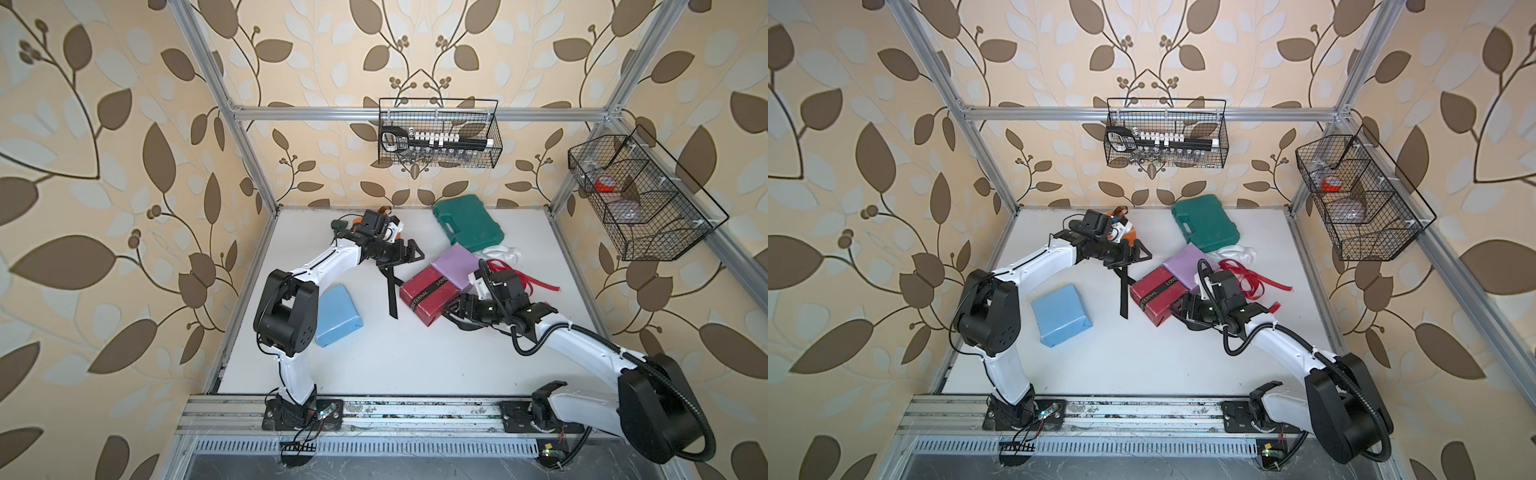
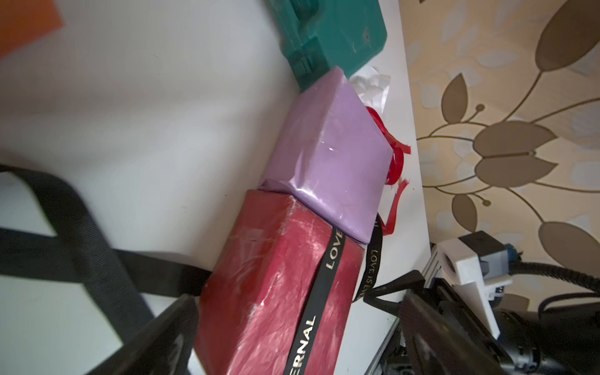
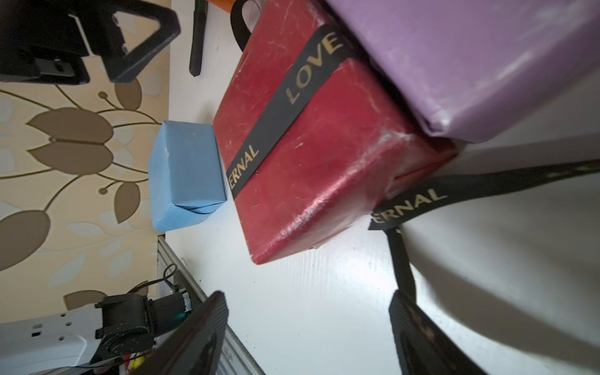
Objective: Untie the ribbon bows on the gift boxes
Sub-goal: Adjust the gift box at the center of the board.
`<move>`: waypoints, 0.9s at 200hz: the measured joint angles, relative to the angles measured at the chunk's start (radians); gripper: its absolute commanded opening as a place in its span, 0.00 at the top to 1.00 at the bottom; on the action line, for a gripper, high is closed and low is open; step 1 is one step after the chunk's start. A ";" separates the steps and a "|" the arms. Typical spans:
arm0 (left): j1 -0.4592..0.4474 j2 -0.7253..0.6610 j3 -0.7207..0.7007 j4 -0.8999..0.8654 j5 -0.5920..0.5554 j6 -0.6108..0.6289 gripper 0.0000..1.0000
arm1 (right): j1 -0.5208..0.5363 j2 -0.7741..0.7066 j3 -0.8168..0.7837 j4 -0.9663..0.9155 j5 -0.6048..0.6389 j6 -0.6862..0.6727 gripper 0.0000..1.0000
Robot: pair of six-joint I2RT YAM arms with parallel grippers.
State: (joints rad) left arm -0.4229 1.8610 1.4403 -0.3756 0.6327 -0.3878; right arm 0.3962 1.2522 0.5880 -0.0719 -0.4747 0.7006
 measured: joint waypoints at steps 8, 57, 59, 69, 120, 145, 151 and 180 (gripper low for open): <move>-0.014 0.015 0.000 0.001 0.015 0.003 0.01 | 0.002 0.019 0.000 0.032 -0.007 0.010 0.22; -0.040 0.031 -0.132 0.067 0.066 -0.011 0.01 | 0.002 0.151 0.043 0.169 -0.039 0.028 0.22; -0.040 0.030 -0.141 0.071 0.066 -0.013 0.01 | 0.002 0.159 0.048 0.171 -0.041 0.029 0.22; -0.032 0.024 -0.181 0.080 0.067 -0.017 0.01 | 0.000 0.190 0.070 0.180 -0.047 0.026 0.22; -0.017 -0.138 -0.387 0.078 0.045 -0.063 0.01 | -0.004 0.348 0.212 0.216 -0.102 -0.021 0.26; -0.016 -0.233 -0.449 0.060 0.009 -0.069 0.01 | -0.006 0.364 0.277 0.164 -0.099 -0.069 0.25; -0.016 -0.253 -0.455 0.051 -0.010 -0.069 0.01 | -0.008 0.362 0.293 0.143 -0.093 -0.083 0.25; 0.003 -0.329 -0.460 0.029 -0.100 -0.068 0.01 | -0.013 0.330 0.357 0.033 -0.055 -0.145 0.27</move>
State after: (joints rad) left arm -0.4198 1.5322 0.9802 -0.3470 0.5331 -0.4561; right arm 0.3832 1.5822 0.9455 -0.0391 -0.5301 0.5560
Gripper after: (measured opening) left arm 0.989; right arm 0.744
